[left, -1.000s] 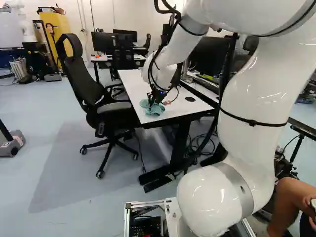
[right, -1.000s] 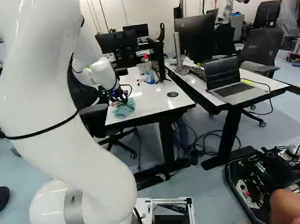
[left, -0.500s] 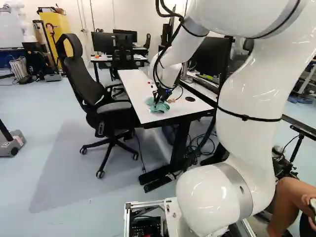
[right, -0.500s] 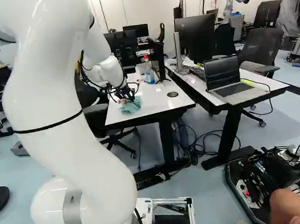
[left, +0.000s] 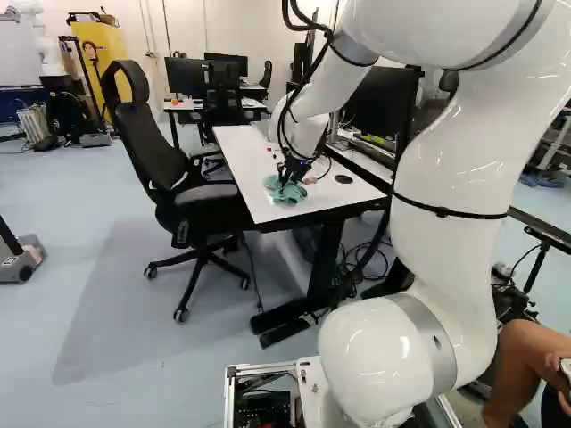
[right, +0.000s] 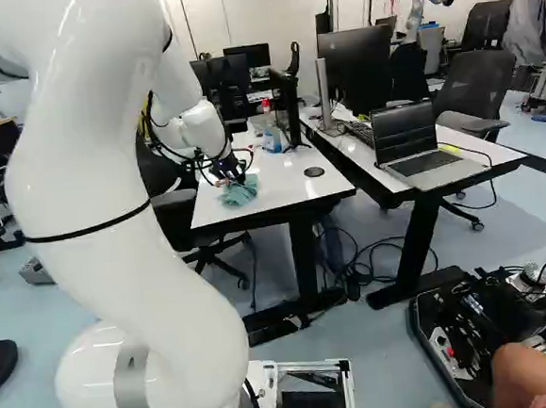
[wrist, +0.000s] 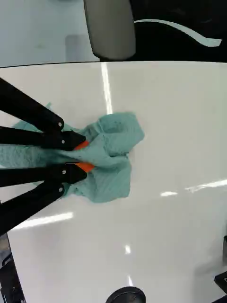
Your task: Clean the table with the green towel
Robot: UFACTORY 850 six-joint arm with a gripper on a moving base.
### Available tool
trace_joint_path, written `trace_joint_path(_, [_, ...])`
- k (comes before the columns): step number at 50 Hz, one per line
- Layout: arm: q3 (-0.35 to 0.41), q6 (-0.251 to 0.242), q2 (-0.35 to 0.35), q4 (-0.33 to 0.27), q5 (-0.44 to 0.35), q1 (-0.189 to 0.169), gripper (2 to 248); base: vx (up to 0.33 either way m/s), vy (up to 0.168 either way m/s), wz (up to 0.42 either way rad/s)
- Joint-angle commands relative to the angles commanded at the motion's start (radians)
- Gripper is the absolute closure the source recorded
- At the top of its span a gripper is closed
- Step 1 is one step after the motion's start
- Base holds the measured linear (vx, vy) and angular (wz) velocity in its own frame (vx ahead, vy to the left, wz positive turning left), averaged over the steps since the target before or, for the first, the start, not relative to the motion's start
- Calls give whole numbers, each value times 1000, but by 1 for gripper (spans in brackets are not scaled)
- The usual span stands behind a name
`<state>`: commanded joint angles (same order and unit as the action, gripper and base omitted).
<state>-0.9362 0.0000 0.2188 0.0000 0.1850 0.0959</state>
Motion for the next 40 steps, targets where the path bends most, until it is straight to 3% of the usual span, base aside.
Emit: trace_joint_path(40, [-40,0,-62,0,111,-71,204,0,0,0])
